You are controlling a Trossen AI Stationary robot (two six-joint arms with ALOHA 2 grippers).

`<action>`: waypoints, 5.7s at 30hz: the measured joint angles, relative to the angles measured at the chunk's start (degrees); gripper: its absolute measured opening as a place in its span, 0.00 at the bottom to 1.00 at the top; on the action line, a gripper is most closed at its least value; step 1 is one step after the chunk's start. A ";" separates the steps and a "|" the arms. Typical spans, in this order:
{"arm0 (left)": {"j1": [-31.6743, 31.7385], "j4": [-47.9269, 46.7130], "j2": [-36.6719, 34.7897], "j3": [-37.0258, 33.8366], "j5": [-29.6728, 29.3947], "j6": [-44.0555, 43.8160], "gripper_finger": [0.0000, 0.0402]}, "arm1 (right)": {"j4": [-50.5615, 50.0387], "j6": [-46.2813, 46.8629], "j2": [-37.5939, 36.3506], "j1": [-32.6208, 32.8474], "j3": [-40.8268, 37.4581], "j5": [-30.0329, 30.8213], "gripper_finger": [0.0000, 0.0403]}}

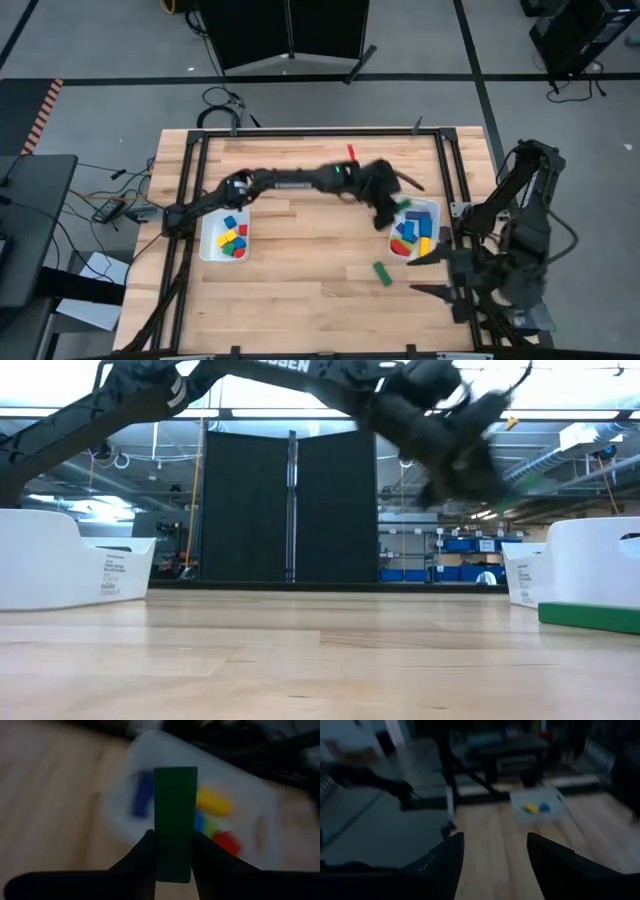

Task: Sort blocks by size
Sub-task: Put the green game piece into the right bin, then return to Home Position

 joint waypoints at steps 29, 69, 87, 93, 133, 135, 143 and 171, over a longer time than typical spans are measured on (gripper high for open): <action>-5.97 13.20 0.17 -0.24 -5.67 1.41 0.09 | 3.25 -2.32 8.66 2.50 -0.11 0.08 0.45; -26.98 46.20 -102.47 -111.40 -40.73 -3.16 0.13 | -22.27 48.09 39.56 -16.35 -0.11 -33.33 0.69; -30.13 45.21 -104.06 -111.40 -40.51 -2.76 0.14 | -19.12 40.05 43.45 -19.07 -0.42 -37.06 0.27; -31.15 44.76 -104.35 -111.38 -40.49 -2.96 0.14 | -17.59 34.07 42.87 -19.70 0.01 -37.70 0.27; -29.00 21.26 -130.38 -119.83 -47.97 -0.05 0.02 | -24.00 30.09 -16.73 -15.15 -30.45 4.05 0.04; -28.06 21.30 -133.79 -121.29 -47.20 2.83 0.01 | -19.36 22.97 -21.69 -15.18 -33.56 4.58 0.02; -19.54 18.20 -141.75 -123.12 -38.00 5.97 0.01 | 24.58 -17.92 -42.29 -27.70 -51.63 -7.99 0.01; 12.26 32.40 -138.83 -134.04 -16.08 10.35 0.04 | 32.95 -27.53 -56.63 -72.55 -67.30 -63.92 0.12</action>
